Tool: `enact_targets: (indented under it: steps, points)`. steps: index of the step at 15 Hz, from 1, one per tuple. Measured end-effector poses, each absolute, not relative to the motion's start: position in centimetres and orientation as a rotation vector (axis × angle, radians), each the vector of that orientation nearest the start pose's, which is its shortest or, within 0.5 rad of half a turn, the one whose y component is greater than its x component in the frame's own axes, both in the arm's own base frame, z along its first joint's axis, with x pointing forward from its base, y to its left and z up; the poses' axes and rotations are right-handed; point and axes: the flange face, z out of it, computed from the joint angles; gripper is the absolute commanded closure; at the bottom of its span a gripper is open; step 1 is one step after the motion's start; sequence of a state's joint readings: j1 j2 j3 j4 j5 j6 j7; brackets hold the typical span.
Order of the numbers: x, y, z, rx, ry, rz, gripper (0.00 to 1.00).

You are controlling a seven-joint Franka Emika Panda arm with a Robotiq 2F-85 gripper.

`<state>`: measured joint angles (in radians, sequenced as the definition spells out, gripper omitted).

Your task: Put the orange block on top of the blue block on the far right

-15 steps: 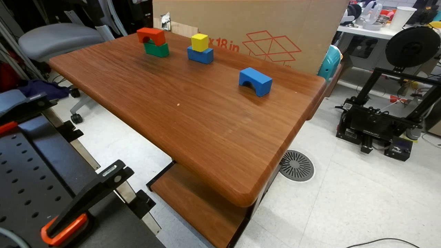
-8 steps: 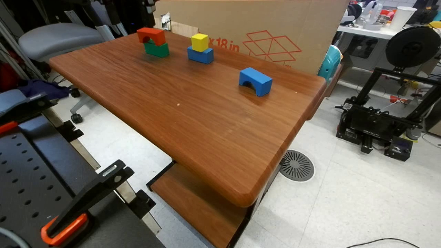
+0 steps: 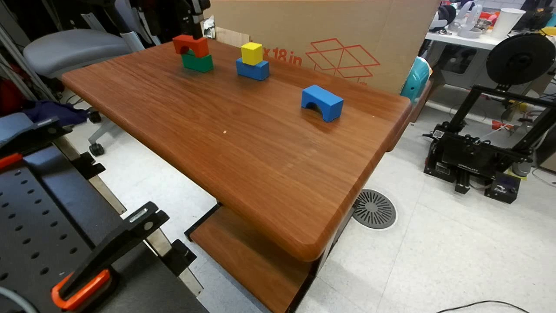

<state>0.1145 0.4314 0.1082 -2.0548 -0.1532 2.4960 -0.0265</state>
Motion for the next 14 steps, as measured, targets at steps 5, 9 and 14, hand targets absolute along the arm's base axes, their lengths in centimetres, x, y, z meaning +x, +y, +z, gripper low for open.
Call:
enact_targets:
  steps: [5,9,14]
  points:
    - [58.8,13.6,22.4,-3.143,-0.540,-0.036,0.00]
    - [59.1,13.7,21.8,-3.155,-0.516,-0.009,0.00]
    - [59.7,13.8,21.4,-3.164,-0.503,0.036,0.22]
